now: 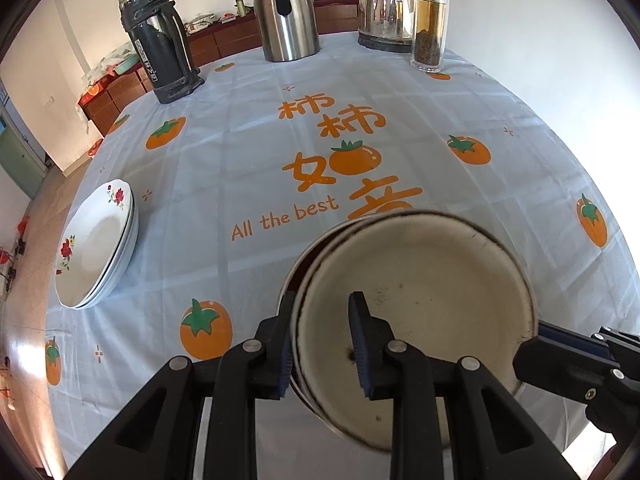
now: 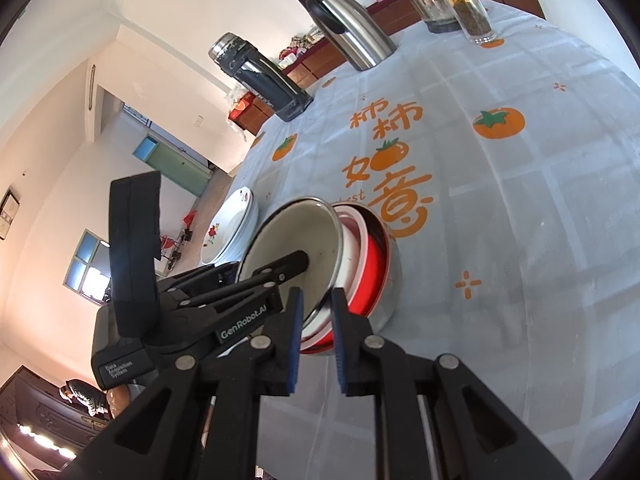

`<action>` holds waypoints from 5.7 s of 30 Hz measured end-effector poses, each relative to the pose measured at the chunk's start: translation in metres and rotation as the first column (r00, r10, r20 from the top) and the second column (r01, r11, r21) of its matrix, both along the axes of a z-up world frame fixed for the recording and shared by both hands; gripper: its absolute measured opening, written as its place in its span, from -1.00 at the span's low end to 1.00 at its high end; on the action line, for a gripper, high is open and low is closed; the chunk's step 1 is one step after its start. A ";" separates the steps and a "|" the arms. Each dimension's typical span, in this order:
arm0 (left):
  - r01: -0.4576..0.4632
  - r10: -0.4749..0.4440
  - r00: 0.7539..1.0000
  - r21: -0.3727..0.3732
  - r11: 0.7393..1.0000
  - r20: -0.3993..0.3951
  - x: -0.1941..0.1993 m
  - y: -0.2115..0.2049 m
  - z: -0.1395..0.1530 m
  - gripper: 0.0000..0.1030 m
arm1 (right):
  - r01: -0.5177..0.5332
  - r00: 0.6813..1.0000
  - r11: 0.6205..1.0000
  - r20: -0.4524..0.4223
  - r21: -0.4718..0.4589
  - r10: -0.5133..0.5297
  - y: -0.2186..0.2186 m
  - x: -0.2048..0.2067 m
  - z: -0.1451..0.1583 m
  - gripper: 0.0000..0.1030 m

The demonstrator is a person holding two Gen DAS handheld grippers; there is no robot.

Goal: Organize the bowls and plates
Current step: 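Lower the white enamel bowl into the red bowl with the right gripper, then open the right gripper and bring both grippers to the nested bowls' rim, then grasp the rim of the nested bowl stack with both grippers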

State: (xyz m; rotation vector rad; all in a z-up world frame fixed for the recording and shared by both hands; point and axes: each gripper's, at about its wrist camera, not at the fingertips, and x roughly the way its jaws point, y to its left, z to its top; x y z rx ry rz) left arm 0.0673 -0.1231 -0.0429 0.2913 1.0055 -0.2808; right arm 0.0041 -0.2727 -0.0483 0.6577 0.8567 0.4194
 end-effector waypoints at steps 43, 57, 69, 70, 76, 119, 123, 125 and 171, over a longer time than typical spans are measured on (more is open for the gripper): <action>0.018 -0.018 0.999 0.002 1.000 0.041 -0.020 0.010 0.004 -0.37 | 0.085 0.996 0.995 0.002 -0.061 -0.085 -0.002 -0.008 -0.006 -0.69; -0.003 0.004 0.996 -0.010 1.000 0.092 -0.022 0.023 0.008 -0.21 | 0.096 0.995 0.993 -0.008 -0.073 -0.096 0.001 -0.011 -0.009 -0.67; -0.020 0.024 0.997 -0.056 0.998 0.074 -0.018 0.040 0.009 -0.19 | 0.126 0.991 0.984 0.052 -0.124 -0.120 0.007 -0.019 0.007 -0.64; -0.020 0.025 0.998 -0.074 0.997 0.062 -0.016 0.042 0.009 -0.19 | 0.137 0.989 0.982 0.070 -0.130 -0.128 0.007 -0.022 0.010 -0.64; -0.029 0.036 0.998 -0.146 0.989 0.043 -0.013 0.054 0.010 -0.18 | 0.257 0.958 0.954 0.167 -0.151 -0.232 0.002 -0.040 0.022 0.11; 0.009 -0.004 1.000 -0.164 0.986 0.031 0.007 0.069 0.005 0.13 | 0.278 0.957 0.947 0.136 -0.160 -0.258 0.017 -0.026 -0.004 -0.02; 0.024 -0.018 0.999 -0.205 0.979 0.035 0.007 0.071 0.011 0.13 | 0.276 0.958 0.948 0.129 -0.158 -0.257 0.018 -0.023 -0.006 -0.02; 0.045 -0.041 0.999 -0.254 0.966 0.020 0.008 0.069 0.012 0.13 | 0.276 0.958 0.948 0.127 -0.158 -0.258 0.018 -0.022 -0.007 -0.02; 0.026 -0.047 0.995 -0.225 0.974 -0.087 0.029 0.036 -0.035 -0.09 | 0.234 0.972 0.966 0.027 -0.105 -0.233 0.016 0.003 -0.031 -0.22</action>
